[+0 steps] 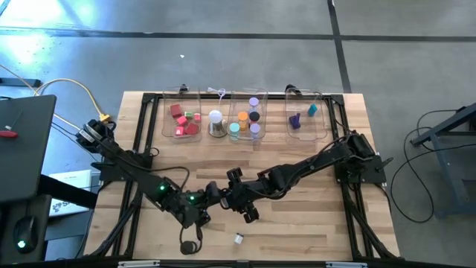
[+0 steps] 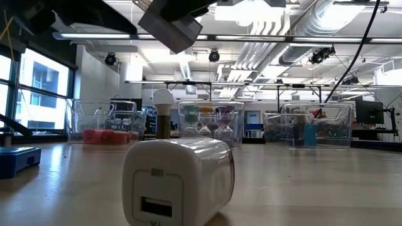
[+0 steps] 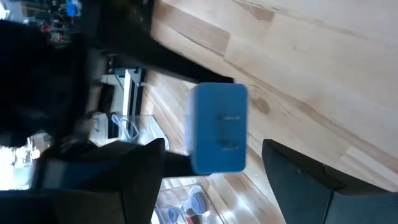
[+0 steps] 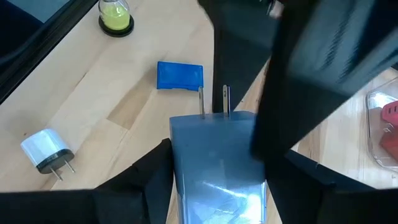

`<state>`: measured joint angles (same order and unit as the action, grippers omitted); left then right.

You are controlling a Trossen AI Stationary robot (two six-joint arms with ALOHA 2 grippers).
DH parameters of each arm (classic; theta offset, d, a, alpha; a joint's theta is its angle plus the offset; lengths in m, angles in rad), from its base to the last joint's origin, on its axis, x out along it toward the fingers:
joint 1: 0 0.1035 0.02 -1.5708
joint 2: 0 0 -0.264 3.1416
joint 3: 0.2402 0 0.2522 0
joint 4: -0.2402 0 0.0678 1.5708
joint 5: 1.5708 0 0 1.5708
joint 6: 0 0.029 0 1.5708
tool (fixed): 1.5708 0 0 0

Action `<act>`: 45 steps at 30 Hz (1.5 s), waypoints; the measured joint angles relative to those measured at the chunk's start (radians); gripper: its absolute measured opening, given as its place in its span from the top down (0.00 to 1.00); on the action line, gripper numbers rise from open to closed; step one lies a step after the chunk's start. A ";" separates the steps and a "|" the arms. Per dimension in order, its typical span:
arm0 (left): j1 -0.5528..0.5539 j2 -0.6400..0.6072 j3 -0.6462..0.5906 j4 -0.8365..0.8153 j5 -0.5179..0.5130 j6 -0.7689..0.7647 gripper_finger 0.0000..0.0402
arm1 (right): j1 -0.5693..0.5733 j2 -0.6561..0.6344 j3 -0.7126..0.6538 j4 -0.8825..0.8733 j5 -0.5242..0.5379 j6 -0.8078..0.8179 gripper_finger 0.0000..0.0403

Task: Pick & Place Office items
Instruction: Put the light blue charger adapter into the left transparent bin

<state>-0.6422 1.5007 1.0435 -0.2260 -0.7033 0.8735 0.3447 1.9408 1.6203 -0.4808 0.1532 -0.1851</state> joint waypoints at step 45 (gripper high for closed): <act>0.038 0.085 0.001 0.095 -0.036 0.134 0.72 | 0.000 0.000 0.000 -0.002 0.004 0.054 0.48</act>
<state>-0.6041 1.5856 1.0443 -0.1307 -0.7395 1.0074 0.3447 1.9408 1.6203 -0.4831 0.1577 -0.1313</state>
